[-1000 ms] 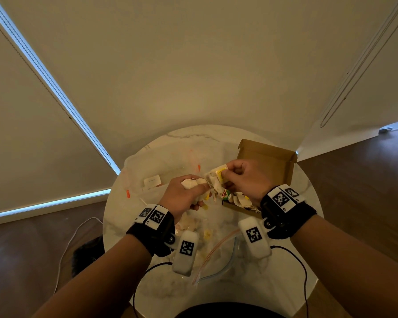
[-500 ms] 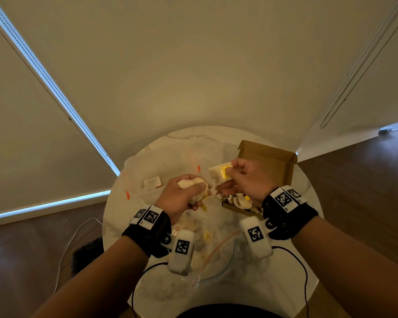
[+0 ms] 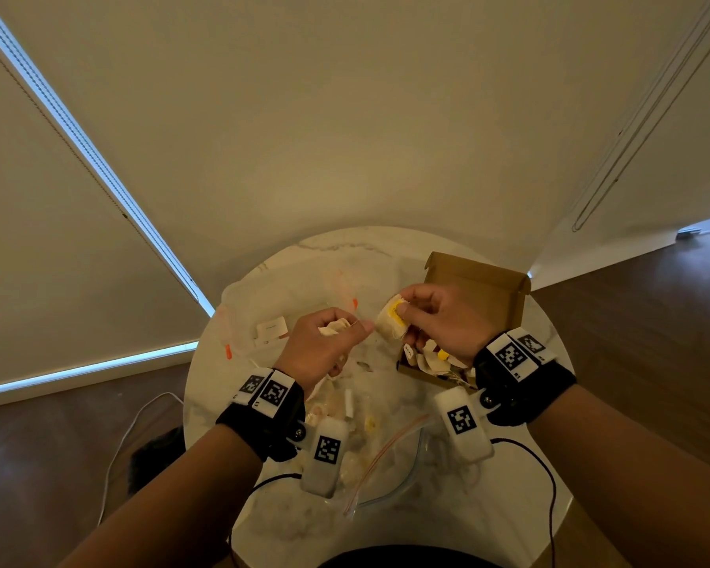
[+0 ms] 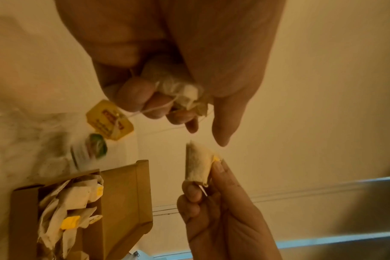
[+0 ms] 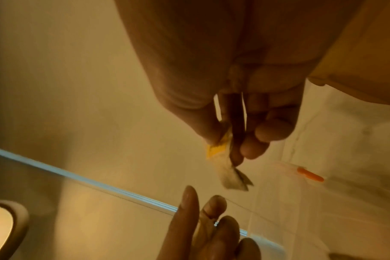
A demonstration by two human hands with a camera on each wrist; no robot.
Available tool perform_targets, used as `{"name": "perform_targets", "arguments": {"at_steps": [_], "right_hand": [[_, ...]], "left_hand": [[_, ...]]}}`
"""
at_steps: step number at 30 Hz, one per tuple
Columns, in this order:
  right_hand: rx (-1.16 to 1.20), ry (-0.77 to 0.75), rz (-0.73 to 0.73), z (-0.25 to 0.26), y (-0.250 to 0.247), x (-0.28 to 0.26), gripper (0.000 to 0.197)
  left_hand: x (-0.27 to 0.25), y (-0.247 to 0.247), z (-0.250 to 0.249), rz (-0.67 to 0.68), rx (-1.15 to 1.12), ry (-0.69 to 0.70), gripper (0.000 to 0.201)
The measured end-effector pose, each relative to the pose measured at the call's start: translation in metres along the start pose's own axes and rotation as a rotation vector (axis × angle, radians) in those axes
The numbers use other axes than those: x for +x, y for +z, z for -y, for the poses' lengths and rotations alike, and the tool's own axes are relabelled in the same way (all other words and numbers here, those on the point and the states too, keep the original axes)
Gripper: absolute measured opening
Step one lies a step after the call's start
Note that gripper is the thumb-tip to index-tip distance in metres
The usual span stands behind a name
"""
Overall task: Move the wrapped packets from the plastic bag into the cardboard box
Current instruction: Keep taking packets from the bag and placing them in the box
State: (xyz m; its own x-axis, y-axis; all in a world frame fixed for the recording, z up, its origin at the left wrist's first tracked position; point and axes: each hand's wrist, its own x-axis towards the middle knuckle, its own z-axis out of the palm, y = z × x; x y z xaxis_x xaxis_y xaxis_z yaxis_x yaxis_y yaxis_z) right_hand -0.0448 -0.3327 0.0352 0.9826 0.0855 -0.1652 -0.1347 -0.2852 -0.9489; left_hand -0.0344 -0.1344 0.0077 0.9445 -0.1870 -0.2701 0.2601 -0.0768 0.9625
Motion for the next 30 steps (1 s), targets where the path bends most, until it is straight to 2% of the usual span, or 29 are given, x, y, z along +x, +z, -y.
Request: {"name": "perform_targets", "arguments": {"at_steps": [4,12,18,25,27,30], "right_hand": [[-0.173,-0.077,0.077,0.009,-0.001,-0.001,0.018],[-0.146,-0.096,0.053,0.014,-0.001,-0.003,0.012],[-0.228,-0.145,0.068,0.016,-0.003,-0.001,0.013],[-0.221,-0.15,0.112,0.016,-0.003,0.001,0.01],[-0.234,-0.122,0.077,0.009,-0.011,0.005,0.007],[-0.361,-0.025,-0.067,-0.02,-0.038,0.021,0.006]], "left_hand": [[-0.001,0.001,-0.004,0.053,0.053,0.055,0.015],[-0.001,0.003,-0.006,0.07,0.087,0.091,0.015],[-0.004,0.001,-0.009,0.149,0.085,0.142,0.016],[0.0,0.004,-0.009,0.073,0.078,0.144,0.014],[0.001,0.004,-0.008,0.042,0.102,0.141,0.014],[0.003,0.002,-0.003,-0.004,0.109,0.111,0.015]]}}
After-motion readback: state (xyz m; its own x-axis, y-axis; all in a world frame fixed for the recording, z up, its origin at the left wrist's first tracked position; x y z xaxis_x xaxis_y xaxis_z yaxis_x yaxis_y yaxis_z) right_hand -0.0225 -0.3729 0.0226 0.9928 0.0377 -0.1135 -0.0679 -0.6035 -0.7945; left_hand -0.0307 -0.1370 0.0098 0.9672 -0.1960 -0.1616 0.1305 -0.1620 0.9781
